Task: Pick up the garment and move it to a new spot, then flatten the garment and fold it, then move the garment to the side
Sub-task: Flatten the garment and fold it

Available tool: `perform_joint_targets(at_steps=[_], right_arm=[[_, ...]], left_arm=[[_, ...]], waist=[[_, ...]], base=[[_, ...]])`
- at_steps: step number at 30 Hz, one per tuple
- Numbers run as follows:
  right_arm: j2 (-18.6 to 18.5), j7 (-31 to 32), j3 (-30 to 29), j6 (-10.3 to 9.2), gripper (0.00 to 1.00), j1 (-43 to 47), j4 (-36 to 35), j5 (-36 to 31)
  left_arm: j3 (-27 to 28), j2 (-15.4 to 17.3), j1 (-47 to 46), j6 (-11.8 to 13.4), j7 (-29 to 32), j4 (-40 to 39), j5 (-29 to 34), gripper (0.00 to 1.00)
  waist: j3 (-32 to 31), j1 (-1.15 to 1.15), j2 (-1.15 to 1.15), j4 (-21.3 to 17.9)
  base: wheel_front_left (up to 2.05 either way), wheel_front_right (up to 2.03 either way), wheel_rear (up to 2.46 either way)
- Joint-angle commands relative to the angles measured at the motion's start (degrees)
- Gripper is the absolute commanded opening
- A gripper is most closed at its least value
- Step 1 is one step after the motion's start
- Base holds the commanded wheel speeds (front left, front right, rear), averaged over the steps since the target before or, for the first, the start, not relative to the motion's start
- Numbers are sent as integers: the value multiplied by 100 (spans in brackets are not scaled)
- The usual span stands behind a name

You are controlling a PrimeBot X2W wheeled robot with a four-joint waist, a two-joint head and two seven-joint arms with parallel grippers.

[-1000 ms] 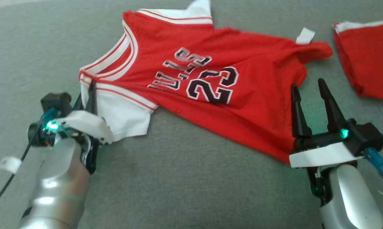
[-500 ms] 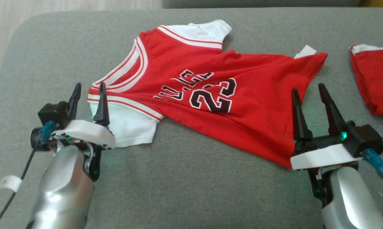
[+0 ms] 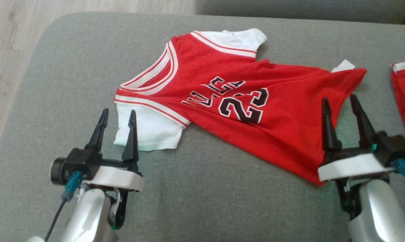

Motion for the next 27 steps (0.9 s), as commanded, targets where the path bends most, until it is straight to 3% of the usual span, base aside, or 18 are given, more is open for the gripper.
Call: perform_joint_targets(at_steps=[1, 8, 13, 19, 24, 25, 26, 27], right_arm=[[-14, 166, 8, -11, 100, -321, -78, -90], [-14, 1376, -1226, -11, 100, -1657, 774, -727], [-14, 2082, -2061, -11, 100, -2539, 1753, -1783], [-14, 2471, -2829, -11, 100, -3057, 2658, -2872], [-14, 2563, -2956, -11, 100, -3305, 3218, -3139], [-14, 2565, -2910, -11, 60, -3378, 3380, -3125], [-14, 2537, -2818, -11, 0, -3451, 3507, -3149], [-14, 2499, -2735, -11, 0, -3523, 3597, -3180]], left_arm=[[189, 38, -186, 31, -54, -249, 31, 100], [134, -50, -265, -56, -54, -290, 44, 100], [101, -116, -408, -124, -54, -255, 35, 100], [72, -177, -531, -173, -54, -193, 28, 100], [89, -198, -585, -190, -54, -162, 32, 100], [103, -201, -596, -192, -54, -157, 34, 100], [116, -203, -607, -196, -54, -152, 38, 100], [127, -206, -619, -199, -54, -149, 42, 100]], waist=[[100, 1, 0, 79], [519, 1, 0, 226], [746, 1, 0, 329], [865, 1, 0, 397], [898, 1, 0, 400], [907, 1, 0, 391], [914, 1, 0, 384], [921, 1, 0, 379]], base=[[0, 0, 0], [0, 0, 0], [0, 0, 0], [0, 0, 0], [0, 0, 0], [0, 0, 0], [0, 0, 0], [0, 0, 0]])
